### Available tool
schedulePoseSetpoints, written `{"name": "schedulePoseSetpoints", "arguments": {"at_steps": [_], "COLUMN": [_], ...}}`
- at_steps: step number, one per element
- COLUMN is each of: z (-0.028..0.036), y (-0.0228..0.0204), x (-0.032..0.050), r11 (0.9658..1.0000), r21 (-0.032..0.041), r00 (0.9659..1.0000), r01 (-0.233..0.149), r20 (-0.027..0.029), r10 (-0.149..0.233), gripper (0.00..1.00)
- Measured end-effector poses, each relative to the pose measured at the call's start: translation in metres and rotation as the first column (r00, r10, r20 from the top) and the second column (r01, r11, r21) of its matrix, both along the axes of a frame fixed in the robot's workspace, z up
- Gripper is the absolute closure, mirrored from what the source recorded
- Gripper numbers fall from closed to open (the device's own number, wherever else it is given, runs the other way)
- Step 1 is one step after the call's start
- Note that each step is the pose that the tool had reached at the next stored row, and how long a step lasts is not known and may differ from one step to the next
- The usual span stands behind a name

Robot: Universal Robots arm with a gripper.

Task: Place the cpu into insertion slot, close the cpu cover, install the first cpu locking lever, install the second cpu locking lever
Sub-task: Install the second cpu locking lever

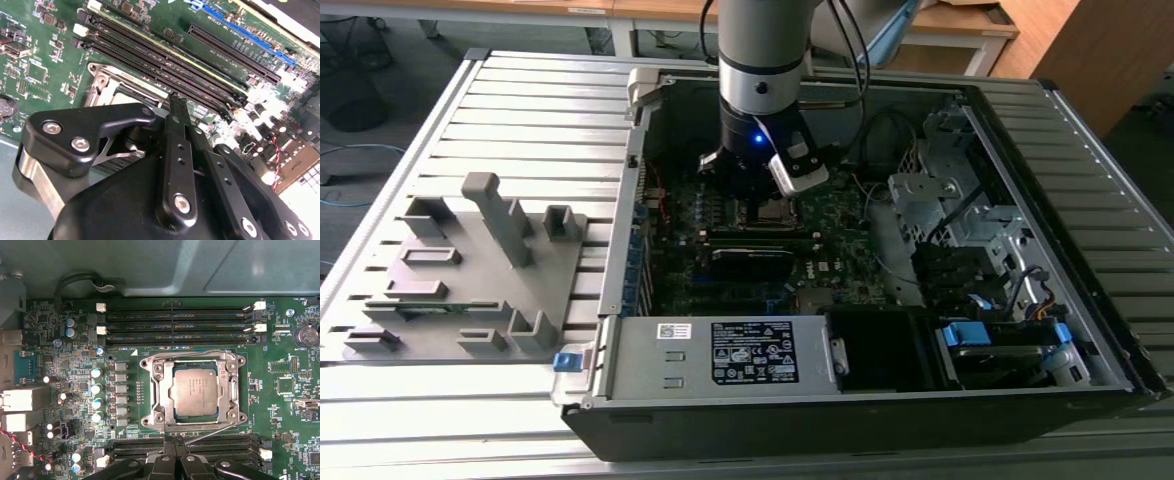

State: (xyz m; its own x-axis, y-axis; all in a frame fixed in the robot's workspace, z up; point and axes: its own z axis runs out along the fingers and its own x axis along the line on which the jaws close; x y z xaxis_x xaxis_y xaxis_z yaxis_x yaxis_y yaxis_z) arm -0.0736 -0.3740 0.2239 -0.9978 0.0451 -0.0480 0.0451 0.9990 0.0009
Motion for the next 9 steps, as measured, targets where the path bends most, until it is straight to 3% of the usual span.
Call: {"name": "schedulePoseSetpoints", "arguments": {"at_steps": [9], "z": [-0.0002], "y": [0.0000], "x": [-0.0035], "r11": [1.0000], "r21": [0.0001], "r00": [1.0000], "r01": [0.000], "r20": [0.0001], "r10": [0.000], "gripper": [0.89]}}
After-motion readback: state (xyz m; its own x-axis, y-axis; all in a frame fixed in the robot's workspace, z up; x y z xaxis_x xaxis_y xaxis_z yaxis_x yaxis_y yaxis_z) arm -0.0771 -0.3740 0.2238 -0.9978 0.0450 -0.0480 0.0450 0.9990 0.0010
